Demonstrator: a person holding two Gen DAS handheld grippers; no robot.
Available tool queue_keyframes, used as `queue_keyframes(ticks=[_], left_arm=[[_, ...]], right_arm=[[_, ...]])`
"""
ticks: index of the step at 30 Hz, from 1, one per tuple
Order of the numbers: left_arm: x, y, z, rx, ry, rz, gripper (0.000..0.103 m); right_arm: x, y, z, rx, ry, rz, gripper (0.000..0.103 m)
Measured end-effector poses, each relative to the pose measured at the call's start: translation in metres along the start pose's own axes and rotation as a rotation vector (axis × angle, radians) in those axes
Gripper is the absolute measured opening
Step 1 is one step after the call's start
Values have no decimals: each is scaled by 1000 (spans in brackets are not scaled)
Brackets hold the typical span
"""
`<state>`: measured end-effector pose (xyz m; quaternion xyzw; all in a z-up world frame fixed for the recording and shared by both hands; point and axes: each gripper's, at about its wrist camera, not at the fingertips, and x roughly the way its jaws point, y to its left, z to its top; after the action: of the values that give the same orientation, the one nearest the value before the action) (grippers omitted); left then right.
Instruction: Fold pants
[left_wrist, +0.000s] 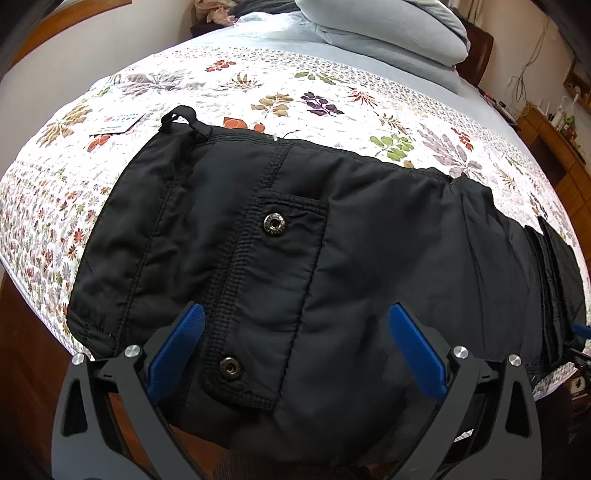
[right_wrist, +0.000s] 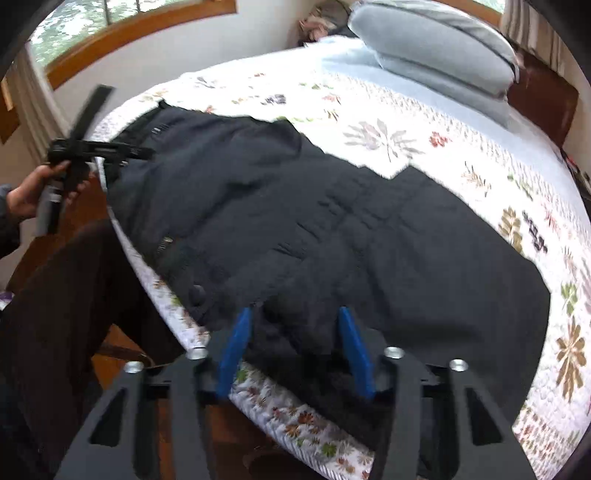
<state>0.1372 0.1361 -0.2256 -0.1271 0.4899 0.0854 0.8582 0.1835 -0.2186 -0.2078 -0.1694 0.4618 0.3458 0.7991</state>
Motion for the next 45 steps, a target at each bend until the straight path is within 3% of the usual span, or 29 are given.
queue_keyframes(ticks=[4, 7, 11, 15, 17, 19, 22, 28, 30, 36, 38, 42, 45], left_arm=[[0, 1, 0, -4, 0, -5, 100], [1, 0, 0, -2, -2, -2, 100], [2, -3, -2, 14, -5, 16, 100], [3, -6, -3, 29, -2, 27, 100], [2, -4, -2, 16, -1, 14, 100], [0, -1, 0, -7, 4, -4, 100], [-10, 8, 3, -77, 13, -61, 100], [-52, 34, -9, -175, -57, -61, 100], [-63, 53, -17, -249, -85, -63, 100], [-46, 125, -39, -672, -77, -261, 99], [-29, 138, -44, -755, -51, -347, 99], [-7, 147, -46, -821, -27, -429, 98], [4, 139, -40, -794, -20, -488, 78]], right_arm=[[-8, -10, -1, 64, -29, 59, 23], [-26, -2, 1, 13, -69, 97, 23], [-8, 7, -2, -34, -11, 97, 23], [5, 0, -8, 19, 3, 139, 33], [-5, -1, -9, 40, -21, 161, 55], [-21, 0, -13, 41, -57, 163, 64], [-42, -8, -19, 78, -97, 174, 64], [-56, -45, -28, 224, -155, 159, 64], [-58, -56, -32, 268, -169, 155, 64], [-61, -77, -37, 346, -192, 141, 64], [-64, -85, -38, 368, -201, 127, 64], [-68, -98, -41, 409, -209, 103, 64], [-69, -106, -43, 436, -209, 87, 64]])
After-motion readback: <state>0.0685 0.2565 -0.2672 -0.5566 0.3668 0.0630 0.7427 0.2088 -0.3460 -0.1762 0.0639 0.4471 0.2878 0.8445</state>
